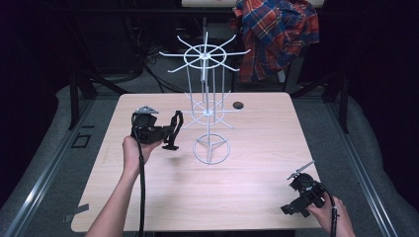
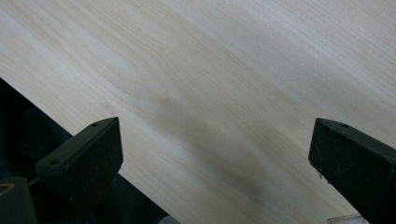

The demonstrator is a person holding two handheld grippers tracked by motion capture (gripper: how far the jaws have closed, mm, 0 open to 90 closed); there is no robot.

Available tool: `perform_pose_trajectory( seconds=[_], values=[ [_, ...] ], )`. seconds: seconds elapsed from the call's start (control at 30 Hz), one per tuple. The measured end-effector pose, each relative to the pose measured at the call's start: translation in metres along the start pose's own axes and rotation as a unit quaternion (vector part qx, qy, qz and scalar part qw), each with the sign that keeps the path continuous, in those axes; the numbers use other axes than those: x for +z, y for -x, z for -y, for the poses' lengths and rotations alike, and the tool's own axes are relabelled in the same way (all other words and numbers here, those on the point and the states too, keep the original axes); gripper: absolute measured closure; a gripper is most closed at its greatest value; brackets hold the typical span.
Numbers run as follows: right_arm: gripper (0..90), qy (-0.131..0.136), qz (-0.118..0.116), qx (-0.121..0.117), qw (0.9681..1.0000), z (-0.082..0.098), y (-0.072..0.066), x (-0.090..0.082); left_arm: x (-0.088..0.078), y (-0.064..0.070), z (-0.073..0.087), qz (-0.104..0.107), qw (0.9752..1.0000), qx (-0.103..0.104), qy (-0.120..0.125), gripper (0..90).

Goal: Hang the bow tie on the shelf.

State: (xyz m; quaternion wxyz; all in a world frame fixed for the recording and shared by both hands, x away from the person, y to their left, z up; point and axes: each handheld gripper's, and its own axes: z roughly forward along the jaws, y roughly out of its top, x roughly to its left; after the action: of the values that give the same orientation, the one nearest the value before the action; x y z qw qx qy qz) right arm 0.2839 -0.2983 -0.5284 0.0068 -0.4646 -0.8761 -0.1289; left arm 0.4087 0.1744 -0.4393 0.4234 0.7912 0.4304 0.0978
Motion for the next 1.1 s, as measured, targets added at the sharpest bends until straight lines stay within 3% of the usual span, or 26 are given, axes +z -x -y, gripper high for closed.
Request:
perform_pose_trajectory(
  seconds=[0.23,0.3,0.43,0.73,0.9,0.97,1.0,1.03,1.07,1.1],
  values=[
    [2.5,-0.007,0.016,-0.007,0.9998,0.000,0.001,0.000,0.007,-0.002,0.003,0.005,0.9999,-0.006,-0.008,86.6],
    [2.5,-0.003,-0.008,0.001,1.0000,0.000,0.001,0.001,0.008,-0.002,0.003,0.007,0.9999,-0.006,-0.009,86.3],
    [2.6,-0.006,0.006,-0.007,0.9999,0.000,0.001,0.000,0.009,-0.001,0.004,0.009,0.9999,-0.007,-0.011,85.1],
    [2.6,-0.013,0.009,-0.014,0.9998,-0.001,0.001,-0.001,0.014,-0.003,0.007,0.005,0.9998,-0.009,-0.015,84.8],
    [2.6,-0.014,0.007,-0.013,0.9998,-0.001,0.002,0.000,0.021,-0.002,0.008,0.007,0.9997,-0.006,-0.020,82.4],
    [2.8,-0.008,0.014,-0.003,0.9999,0.000,0.000,0.000,0.024,-0.003,0.009,0.011,0.9997,-0.007,-0.021,82.4],
    [2.8,-0.006,-0.013,-0.003,0.9999,0.000,0.001,0.002,0.025,-0.004,0.010,0.012,0.9996,-0.006,-0.023,82.1],
    [2.8,-0.007,-0.010,-0.003,0.9999,0.000,0.001,0.002,0.026,-0.004,0.010,0.012,0.9996,-0.006,-0.024,81.5],
    [2.8,-0.012,0.008,-0.010,0.9998,0.000,0.002,0.000,0.026,-0.005,0.011,0.013,0.9995,-0.008,-0.027,80.3],
    [2.8,-0.009,0.007,-0.007,0.9999,0.000,0.001,0.000,0.027,-0.005,0.011,0.013,0.9995,-0.009,-0.028,78.8]
  ],
)
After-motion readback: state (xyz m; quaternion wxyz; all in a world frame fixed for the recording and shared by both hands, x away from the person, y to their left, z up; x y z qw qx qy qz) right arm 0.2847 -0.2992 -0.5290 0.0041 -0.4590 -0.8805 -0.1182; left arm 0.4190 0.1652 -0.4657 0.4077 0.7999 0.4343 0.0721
